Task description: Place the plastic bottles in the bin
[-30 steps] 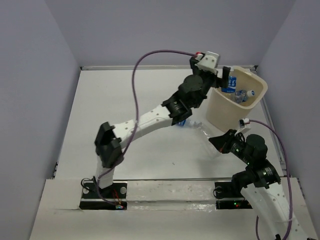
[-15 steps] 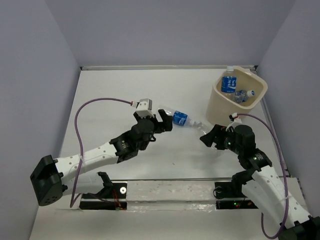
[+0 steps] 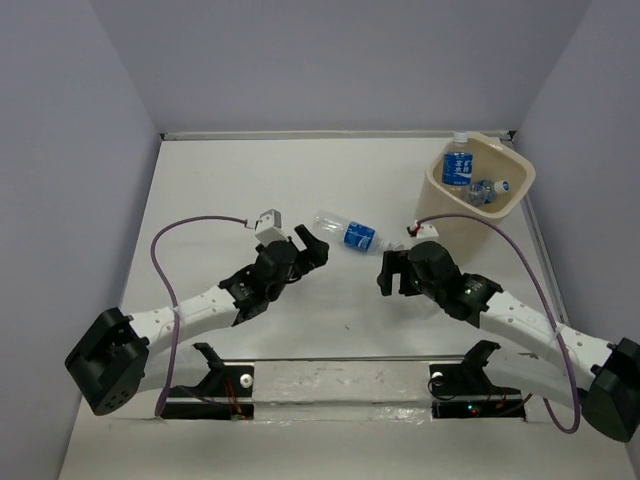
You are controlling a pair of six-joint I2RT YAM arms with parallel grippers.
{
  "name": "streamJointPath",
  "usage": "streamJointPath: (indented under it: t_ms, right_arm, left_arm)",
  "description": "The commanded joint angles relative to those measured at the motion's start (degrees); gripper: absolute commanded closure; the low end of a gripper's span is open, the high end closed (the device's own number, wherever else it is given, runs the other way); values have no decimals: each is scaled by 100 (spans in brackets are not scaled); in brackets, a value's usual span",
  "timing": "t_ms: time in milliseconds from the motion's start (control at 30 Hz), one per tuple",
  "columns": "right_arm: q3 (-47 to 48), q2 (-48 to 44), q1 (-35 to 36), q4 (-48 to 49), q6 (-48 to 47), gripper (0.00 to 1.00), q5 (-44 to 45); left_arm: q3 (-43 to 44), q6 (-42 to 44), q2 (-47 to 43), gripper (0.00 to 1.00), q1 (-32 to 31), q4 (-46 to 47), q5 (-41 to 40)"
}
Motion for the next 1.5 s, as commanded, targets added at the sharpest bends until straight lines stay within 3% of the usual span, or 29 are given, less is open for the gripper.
streamJointPath:
  t_ms: [0, 167, 433, 700, 933, 1100, 1233, 1267, 1367, 1467]
  right_arm:
    - [657, 512, 385, -180, -219, 5, 1340]
    - [1096, 1251, 447, -426, -472, 7, 2375]
    - [1729, 2446, 447, -699, -983, 11, 3151]
    - [1967, 3537, 245, -664, -1036, 12, 2888]
    - [1950, 3477, 192, -673, -975, 23, 2530]
    - [2002, 3503, 192, -778, -913, 20, 1984]
    - [1976, 3363, 192, -822, -817, 31, 1570]
    - [1932, 3293, 192, -840, -782, 42, 1501]
    - [1871, 2950, 192, -892, -720, 60, 1150]
    - [1739, 2546, 262, -901, -632, 66, 903]
  left_arm:
    - [-294, -246, -87, 1, 83, 575, 145]
    - [-294, -210, 132, 1, 381, 847, 479]
    - [-215, -219, 580, 1, 593, 1269, 646]
    - [-75, -403, 1213, 1, 804, 1576, 998]
    - [145, -544, 1617, 1, 822, 1779, 1173]
    - [610, -500, 2180, 1, 839, 1814, 1200]
    - [874, -509, 2514, 1, 857, 1823, 1183]
    - [909, -527, 2584, 1, 865, 1814, 1174]
    - [1032, -544, 2847, 1, 892, 1858, 1235]
    - [1173, -527, 2997, 1, 927, 1858, 1270]
